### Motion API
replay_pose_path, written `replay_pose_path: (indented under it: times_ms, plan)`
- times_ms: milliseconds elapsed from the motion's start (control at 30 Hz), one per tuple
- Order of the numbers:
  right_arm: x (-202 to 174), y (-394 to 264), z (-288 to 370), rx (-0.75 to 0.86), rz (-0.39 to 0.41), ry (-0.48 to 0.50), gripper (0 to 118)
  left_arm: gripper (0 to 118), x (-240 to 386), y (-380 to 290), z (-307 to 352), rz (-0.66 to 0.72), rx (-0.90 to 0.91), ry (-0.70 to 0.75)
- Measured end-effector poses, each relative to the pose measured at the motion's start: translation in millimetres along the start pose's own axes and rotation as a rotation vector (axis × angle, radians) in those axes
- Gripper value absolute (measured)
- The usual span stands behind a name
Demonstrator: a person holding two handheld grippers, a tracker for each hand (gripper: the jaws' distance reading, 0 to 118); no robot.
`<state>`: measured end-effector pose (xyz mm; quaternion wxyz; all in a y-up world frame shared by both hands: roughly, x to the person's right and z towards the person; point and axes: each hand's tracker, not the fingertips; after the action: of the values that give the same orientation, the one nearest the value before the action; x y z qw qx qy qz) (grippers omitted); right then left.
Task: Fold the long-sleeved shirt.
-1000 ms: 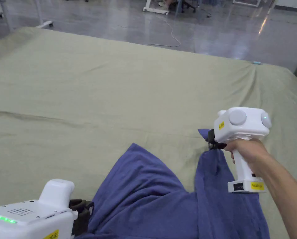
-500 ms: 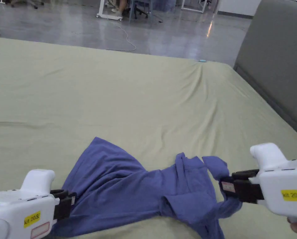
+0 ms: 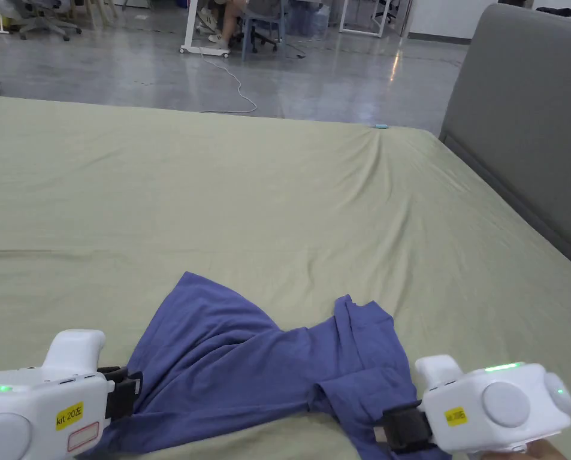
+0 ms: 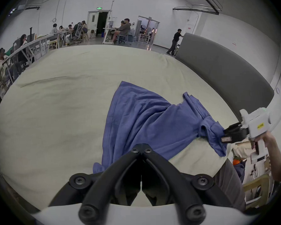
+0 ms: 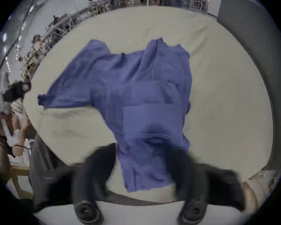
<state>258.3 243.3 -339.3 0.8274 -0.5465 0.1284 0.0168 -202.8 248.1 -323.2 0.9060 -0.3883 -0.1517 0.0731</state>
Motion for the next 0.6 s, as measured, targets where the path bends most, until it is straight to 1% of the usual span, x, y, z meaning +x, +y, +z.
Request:
replay_pose_path:
  times_ms: [33, 100, 133, 167, 200, 233, 267, 333, 367, 433, 467, 500, 533, 567, 600]
  plan:
    - [-1, 2, 15, 0.036, 0.007, -0.029, 105, 0, 0, 1, 1, -0.001, 0.006, 0.005]
    - [-2, 7, 51, 0.154, 0.028, -0.070, 105, 0, -1, 3, 5, 0.001, 0.012, 0.003]
    - [-3, 10, 63, 0.186, 0.022, -0.083, 103, 0, -1, 4, 7, 0.003, 0.017, 0.001]
    - [-3, 12, 76, 0.227, 0.001, -0.102, 90, 0, 0, 4, 7, 0.005, 0.020, 0.006]
    - [-5, 14, 84, 0.251, -0.004, -0.121, 58, 0, 0, 4, 7, 0.000, 0.019, 0.016]
    - [-6, 16, 88, 0.260, 0.005, -0.138, 0, 0, 0, 4, 6, -0.010, 0.015, 0.029]
    - [-7, 18, 85, 0.252, 0.013, -0.153, 0, 0, 0, 3, 3, -0.030, 0.000, 0.056]
    - [-8, 21, 86, 0.245, 0.029, -0.151, 0, 0, 1, 3, -1, -0.049, -0.033, 0.108]
    - [-9, 21, 77, 0.209, 0.035, -0.140, 0, 0, 1, 3, -2, -0.039, -0.038, 0.106]
    - [-11, 21, 74, 0.219, 0.027, -0.126, 0, 0, 0, 2, -3, -0.028, -0.035, 0.121]
    - [-12, 21, 73, 0.216, 0.026, -0.123, 0, 12, -1, 3, -2, -0.018, -0.031, 0.141]
    - [-12, 21, 66, 0.213, 0.025, -0.121, 0, 44, -1, 3, -2, -0.001, -0.030, 0.186]
    - [-14, 21, 65, 0.214, 0.025, -0.119, 0, 99, -2, 3, -4, -0.015, -0.034, 0.184]
    - [-15, 21, 65, 0.215, 0.026, -0.111, 0, 118, -5, 2, -9, -0.035, -0.059, 0.200]
    - [-16, 21, 64, 0.215, 0.025, -0.103, 0, 118, -7, 0, -15, -0.058, -0.098, 0.217]
